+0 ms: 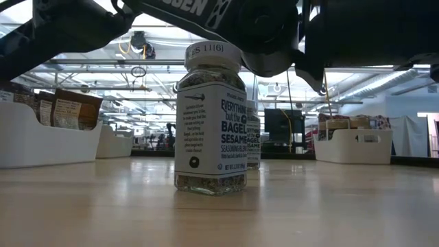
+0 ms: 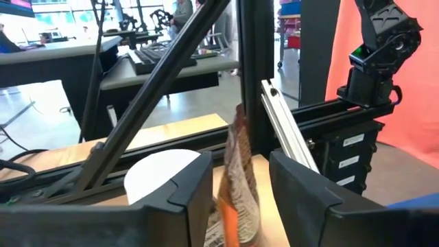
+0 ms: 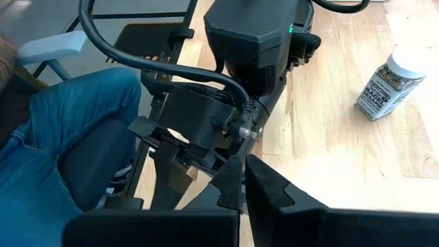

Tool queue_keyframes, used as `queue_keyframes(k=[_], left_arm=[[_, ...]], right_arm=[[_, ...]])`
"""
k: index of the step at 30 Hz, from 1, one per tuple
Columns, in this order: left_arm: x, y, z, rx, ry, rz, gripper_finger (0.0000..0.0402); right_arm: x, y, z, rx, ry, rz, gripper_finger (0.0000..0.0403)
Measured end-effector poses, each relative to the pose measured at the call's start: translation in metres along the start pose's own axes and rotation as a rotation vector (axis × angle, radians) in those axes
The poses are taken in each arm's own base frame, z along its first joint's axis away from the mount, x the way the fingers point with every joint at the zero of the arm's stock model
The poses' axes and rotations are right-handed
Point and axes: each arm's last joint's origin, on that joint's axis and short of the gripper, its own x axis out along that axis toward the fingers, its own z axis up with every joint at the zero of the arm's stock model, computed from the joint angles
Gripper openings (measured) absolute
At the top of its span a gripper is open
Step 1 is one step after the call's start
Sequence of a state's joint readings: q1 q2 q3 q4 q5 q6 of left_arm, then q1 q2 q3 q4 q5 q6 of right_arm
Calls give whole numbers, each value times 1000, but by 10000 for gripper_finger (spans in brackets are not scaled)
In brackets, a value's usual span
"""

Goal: Sort spices by type
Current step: Put the orange seasoning pack into the left white bin

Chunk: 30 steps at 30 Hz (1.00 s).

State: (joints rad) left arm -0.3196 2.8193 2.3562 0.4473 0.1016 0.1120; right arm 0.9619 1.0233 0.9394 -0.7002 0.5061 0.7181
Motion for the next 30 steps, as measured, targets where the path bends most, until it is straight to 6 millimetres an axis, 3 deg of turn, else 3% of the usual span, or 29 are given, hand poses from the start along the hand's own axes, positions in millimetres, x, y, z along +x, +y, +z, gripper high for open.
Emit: queue_keyframes(k=[17, 30], left_arm=[[0, 3, 1, 0, -14, 27, 140], [0, 4, 1, 0, -12, 30, 52]], right_arm=[[0, 0, 0, -1, 0, 0, 0], [0, 0, 0, -1, 1, 0, 0]])
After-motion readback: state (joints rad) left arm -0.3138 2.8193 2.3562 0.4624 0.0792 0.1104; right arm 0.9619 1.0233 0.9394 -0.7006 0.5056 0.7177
